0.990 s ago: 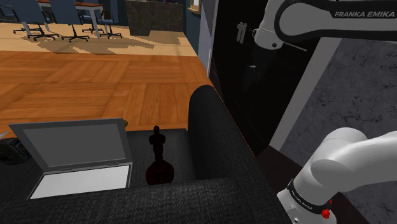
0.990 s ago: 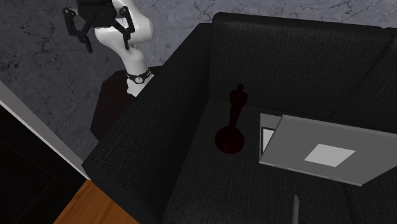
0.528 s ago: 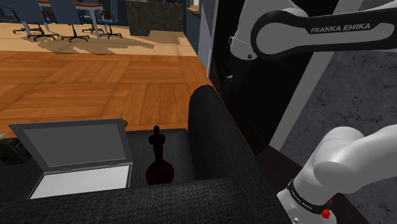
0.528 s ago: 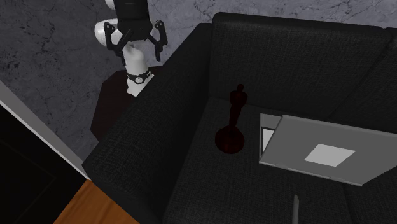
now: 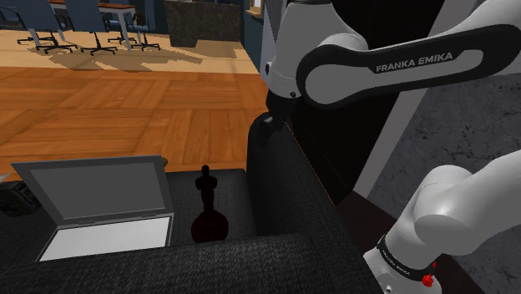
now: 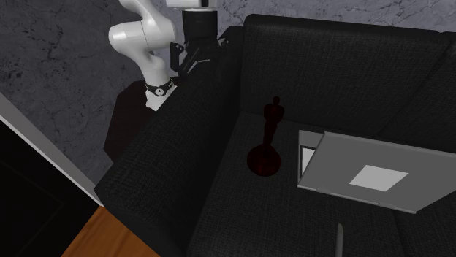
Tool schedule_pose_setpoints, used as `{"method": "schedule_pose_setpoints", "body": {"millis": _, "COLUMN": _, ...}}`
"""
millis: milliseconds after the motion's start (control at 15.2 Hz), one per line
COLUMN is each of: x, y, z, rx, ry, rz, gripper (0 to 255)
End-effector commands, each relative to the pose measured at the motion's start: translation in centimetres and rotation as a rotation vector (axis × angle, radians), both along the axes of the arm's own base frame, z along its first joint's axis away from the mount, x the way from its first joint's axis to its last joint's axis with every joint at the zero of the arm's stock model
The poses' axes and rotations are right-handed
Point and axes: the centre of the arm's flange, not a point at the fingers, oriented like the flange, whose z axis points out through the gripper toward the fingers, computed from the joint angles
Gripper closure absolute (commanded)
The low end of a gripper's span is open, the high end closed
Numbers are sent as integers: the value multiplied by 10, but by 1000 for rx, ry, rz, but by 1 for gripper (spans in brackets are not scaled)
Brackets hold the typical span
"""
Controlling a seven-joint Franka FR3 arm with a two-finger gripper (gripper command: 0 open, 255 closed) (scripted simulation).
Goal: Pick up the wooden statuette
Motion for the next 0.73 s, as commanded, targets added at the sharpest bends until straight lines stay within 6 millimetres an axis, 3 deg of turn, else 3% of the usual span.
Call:
{"method": "schedule_pose_setpoints", "body": {"millis": 0, "x": 4, "y": 25, "z": -8, "rx": -5, "ry": -12, "rz": 30, "gripper": 0}}
{"method": "schedule_pose_setpoints", "body": {"millis": 660, "x": 14, "y": 147, "z": -53, "rx": -35, "ry": -68, "rz": 177, "gripper": 0}}
